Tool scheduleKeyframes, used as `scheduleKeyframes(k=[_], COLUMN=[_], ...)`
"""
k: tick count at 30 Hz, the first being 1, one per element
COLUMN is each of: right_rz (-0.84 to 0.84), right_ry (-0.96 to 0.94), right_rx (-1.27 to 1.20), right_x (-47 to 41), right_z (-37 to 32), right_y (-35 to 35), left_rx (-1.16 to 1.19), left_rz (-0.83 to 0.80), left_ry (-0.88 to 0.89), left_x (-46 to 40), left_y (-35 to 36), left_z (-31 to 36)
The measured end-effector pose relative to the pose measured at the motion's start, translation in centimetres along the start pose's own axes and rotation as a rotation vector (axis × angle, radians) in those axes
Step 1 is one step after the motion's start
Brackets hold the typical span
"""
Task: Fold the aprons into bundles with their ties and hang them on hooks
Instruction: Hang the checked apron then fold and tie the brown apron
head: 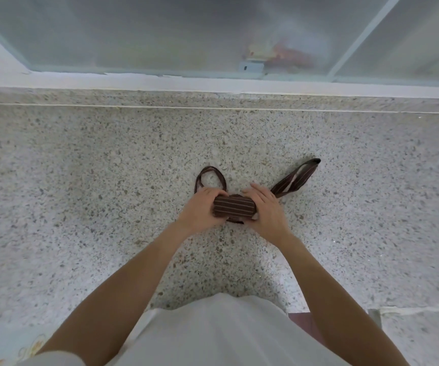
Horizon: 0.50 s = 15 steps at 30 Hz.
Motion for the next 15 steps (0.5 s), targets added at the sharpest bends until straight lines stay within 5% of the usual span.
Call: scheduleKeyframes(k=[4, 8, 12, 15], right_rz=[-0.08, 0.171, 0.407, 0.462], right_ry=[0.207, 0.372, 0.592, 0.681], right_rx=[-0.436, -0.769, -1.083, -1.145], right_x=[-0.1, 0.4, 1.6, 2.9], right_z=[-2.4, -4.9, -4.8, -4.0], right_y=[-5.1, -8.5, -9.3, -8.9], left_rx=[0.397, 0.864, 0.548, 0.409], left_rz=[0.03, 0.141, 0.257, 0.144], left_ry=[-0.036, -0.044, -0.058, -0.131], left_x=[0.4, 1.6, 4.1, 6.1], left_y=[-2.7, -3.4, -3.6, -3.5], left_z=[3.0, 5.9, 5.9, 4.7])
Point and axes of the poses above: each hand's wrist, its own x-axis away from the middle knuckle, its own y-axis out of the palm, z = x × y, the point moved 2 cm from there along -x, towards the middle knuckle, and after that the axes turned 5 degrees about x, right-handed, at the moved point
